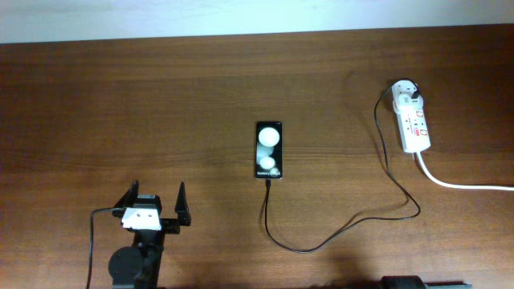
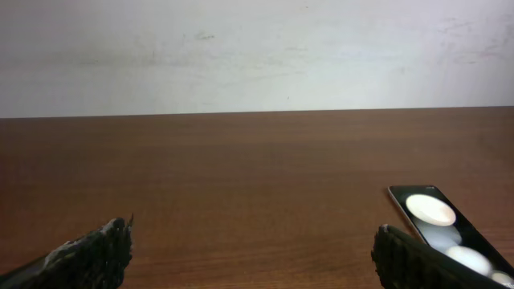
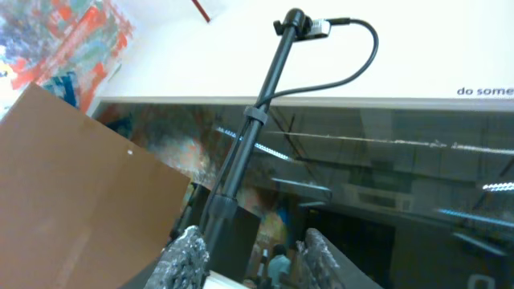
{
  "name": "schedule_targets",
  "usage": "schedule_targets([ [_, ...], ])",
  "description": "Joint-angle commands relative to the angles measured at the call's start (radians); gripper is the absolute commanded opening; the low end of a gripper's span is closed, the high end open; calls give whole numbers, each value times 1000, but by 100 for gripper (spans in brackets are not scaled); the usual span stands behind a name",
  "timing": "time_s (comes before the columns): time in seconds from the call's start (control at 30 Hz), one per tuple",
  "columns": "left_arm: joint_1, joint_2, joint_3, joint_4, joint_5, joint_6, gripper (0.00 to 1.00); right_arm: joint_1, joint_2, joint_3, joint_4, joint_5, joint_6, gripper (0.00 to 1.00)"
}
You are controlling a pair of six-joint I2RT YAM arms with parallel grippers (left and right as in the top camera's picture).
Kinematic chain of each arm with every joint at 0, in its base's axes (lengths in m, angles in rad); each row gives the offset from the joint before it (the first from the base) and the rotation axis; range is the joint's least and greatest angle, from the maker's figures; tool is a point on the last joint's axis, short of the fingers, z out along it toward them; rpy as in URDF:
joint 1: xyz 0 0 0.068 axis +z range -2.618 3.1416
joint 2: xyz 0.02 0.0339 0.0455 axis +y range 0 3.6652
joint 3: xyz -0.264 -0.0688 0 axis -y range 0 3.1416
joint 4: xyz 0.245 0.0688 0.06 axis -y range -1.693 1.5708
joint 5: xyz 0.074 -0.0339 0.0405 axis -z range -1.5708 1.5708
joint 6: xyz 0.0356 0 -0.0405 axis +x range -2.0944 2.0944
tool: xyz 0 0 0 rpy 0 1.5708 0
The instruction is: Plug charger to phone and switch on socket
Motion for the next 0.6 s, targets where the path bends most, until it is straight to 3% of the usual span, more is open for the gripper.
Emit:
schedule_targets([
  [0.0,-4,0,-2,-8,-8,16,99,-2,0,-5,-9,2,-12,57],
  [0.03,-3,0,-2,-8,-8,16,99,-1,0,-5,-9,2,-12,91],
  [0.07,-3,0,-2,-8,-8,16,99,-1,0,-13,1,14,-12,99],
  [0.3,-3,0,-2,-8,-8,16,99,-2,0,-321,271,360,-11,99],
  [0.5,-3,0,-2,-8,-8,16,99,-2,0,-725,330,364,-8,99],
  [0.57,-3,0,-2,-8,-8,16,99,-2,0,-919,423,360,-8,99],
])
